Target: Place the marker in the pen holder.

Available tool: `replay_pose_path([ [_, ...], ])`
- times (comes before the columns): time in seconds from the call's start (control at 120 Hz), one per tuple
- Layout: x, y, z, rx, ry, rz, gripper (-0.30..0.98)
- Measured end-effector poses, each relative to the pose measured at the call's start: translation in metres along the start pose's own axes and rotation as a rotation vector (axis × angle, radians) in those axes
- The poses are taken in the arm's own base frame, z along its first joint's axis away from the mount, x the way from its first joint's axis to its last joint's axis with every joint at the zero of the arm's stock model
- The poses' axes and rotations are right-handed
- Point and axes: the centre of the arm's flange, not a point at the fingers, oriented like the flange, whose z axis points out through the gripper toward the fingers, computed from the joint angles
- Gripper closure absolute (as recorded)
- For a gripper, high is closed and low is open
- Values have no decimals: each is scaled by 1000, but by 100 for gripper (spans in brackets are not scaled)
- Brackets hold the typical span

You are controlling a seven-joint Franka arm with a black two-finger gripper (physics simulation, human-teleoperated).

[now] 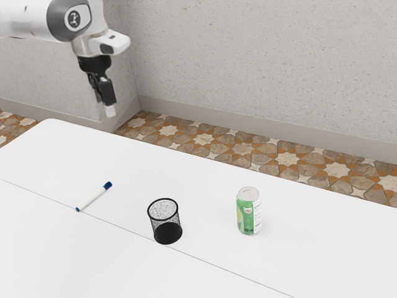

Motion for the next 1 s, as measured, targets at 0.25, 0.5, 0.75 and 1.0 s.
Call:
replay_pose_path([
  [0.25,-21,-10,25,-21,-23,-9,0],
  [0.5,-67,-67,114,-15,-23,-179,0],
  [0.75,-71,-74,202,-8,-18,-240,2],
  [1.0,-60,-99,269,-2,-21,-346,40],
])
